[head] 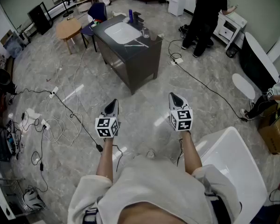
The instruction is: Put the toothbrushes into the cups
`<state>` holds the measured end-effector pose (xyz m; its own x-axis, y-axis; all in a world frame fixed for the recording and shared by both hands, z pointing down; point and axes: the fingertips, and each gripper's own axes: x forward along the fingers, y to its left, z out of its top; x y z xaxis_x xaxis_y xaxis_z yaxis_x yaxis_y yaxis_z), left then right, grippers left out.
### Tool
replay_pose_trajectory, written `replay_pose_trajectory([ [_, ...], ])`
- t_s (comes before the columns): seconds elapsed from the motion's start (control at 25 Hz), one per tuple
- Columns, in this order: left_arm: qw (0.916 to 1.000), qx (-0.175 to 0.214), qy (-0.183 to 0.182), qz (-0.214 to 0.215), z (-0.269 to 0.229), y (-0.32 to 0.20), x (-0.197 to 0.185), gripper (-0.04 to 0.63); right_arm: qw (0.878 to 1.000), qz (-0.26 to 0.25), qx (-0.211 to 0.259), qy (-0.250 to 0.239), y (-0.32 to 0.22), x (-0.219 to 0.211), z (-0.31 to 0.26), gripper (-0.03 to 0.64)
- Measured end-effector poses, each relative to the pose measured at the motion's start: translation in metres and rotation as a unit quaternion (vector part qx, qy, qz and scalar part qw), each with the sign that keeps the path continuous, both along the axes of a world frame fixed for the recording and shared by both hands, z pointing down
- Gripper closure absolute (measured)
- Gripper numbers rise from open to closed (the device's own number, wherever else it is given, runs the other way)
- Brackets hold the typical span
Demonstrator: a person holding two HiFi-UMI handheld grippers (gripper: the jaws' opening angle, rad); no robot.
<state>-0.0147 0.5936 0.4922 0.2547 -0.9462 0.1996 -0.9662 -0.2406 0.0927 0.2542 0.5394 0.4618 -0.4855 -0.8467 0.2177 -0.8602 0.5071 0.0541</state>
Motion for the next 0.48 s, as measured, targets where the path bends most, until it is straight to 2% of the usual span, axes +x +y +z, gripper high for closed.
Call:
replay_pose_trajectory([
  [0.48,1.0,-0.001,0.001,-0.006,0.0,-0.001,0.013,0.569,1.0,-0.007,-0.005,-0.004,-0.001,0.011,0.005,0.603],
])
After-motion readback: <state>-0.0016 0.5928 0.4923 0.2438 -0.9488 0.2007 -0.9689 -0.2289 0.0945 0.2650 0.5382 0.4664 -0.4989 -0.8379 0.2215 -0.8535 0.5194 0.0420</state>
